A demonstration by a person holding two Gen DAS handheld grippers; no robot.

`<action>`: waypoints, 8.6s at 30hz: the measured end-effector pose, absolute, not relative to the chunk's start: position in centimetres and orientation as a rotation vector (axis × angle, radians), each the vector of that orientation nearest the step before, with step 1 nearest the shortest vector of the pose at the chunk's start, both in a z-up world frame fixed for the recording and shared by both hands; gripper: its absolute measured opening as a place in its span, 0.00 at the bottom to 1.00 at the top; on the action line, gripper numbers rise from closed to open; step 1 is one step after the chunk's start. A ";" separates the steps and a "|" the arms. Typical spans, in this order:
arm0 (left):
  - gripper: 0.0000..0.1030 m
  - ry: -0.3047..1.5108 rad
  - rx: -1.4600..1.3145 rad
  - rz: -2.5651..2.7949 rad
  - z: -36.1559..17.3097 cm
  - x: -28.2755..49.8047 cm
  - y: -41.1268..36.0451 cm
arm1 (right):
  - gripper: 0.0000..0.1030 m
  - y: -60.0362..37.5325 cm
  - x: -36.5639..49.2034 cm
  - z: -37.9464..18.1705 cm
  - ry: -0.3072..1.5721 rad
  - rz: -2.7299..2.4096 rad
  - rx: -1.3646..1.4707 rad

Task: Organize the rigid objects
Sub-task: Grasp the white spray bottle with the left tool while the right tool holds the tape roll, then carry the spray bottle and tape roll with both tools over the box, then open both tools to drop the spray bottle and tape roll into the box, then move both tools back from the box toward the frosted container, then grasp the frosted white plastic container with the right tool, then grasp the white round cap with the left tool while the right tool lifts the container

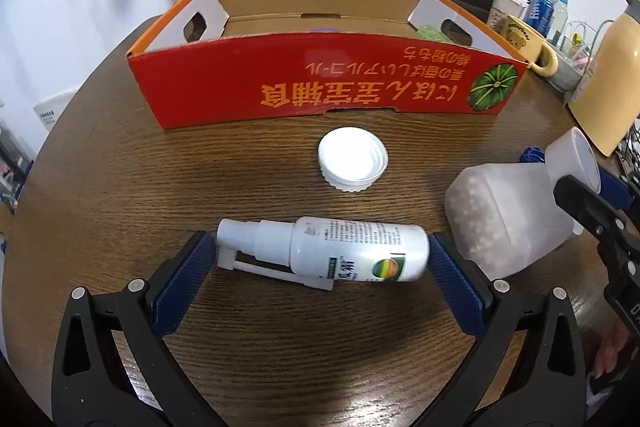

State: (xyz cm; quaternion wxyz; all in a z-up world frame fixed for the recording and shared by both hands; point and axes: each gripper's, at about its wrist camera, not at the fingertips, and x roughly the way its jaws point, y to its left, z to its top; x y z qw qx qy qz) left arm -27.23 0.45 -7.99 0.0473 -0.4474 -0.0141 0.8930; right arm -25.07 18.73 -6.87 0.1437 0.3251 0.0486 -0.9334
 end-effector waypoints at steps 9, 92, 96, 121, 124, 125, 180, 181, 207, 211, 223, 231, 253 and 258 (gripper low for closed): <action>1.00 -0.035 -1.391 2.726 -8.6 -27.7 0.5 | 0.46 18.6 -25.2 -7.3 0.137 -2.681 0.933; 0.94 -0.076 -1.023 3.100 0.4 -40.1 -1.5 | 0.46 14.2 -40.9 -2.2 0.183 -2.699 0.889; 0.94 -0.061 -1.035 3.099 0.1 -40.8 -1.5 | 0.46 14.2 -41.7 -3.0 0.200 -2.691 0.928; 1.00 -0.154 -1.006 3.111 0.4 -40.3 -2.7 | 0.90 15.1 -42.3 -4.0 0.172 -2.688 0.995; 1.00 -0.151 -1.001 3.113 0.5 -40.2 -2.6 | 0.90 15.1 -42.2 -4.0 0.174 -2.688 0.991; 1.00 -0.152 -0.998 3.113 0.5 -40.1 -2.6 | 0.90 15.1 -42.1 -3.9 0.176 -2.688 0.989; 1.00 -0.103 -1.061 2.997 -1.9 -24.6 -2.7 | 0.90 17.2 -25.2 -5.7 0.170 -2.643 1.033; 1.00 -0.100 -1.063 2.992 -1.9 -24.4 -2.7 | 0.90 17.1 -25.1 -5.9 0.163 -2.640 1.044; 1.00 -0.160 -1.155 2.965 -3.6 -23.6 -4.9 | 0.90 13.8 -27.0 -8.0 0.066 -2.689 1.225; 1.00 -0.158 -1.156 2.964 -3.6 -23.6 -4.8 | 0.91 13.6 -27.2 -8.3 0.071 -2.694 1.237; 1.00 -0.161 -1.175 2.964 -3.9 -23.9 -4.8 | 0.91 13.6 -28.3 -10.0 0.084 -2.673 1.308; 1.00 -0.164 -1.184 2.964 -4.1 -23.9 -5.0 | 0.89 13.4 -28.6 -10.3 0.147 -2.694 1.319; 1.00 -0.113 -1.210 2.989 -4.7 -24.8 -4.0 | 0.88 15.5 -27.0 -7.6 0.096 -2.723 1.101; 1.00 -0.120 -1.224 2.987 -4.9 -25.2 -3.4 | 0.88 16.6 -27.0 -7.1 0.081 -2.730 1.066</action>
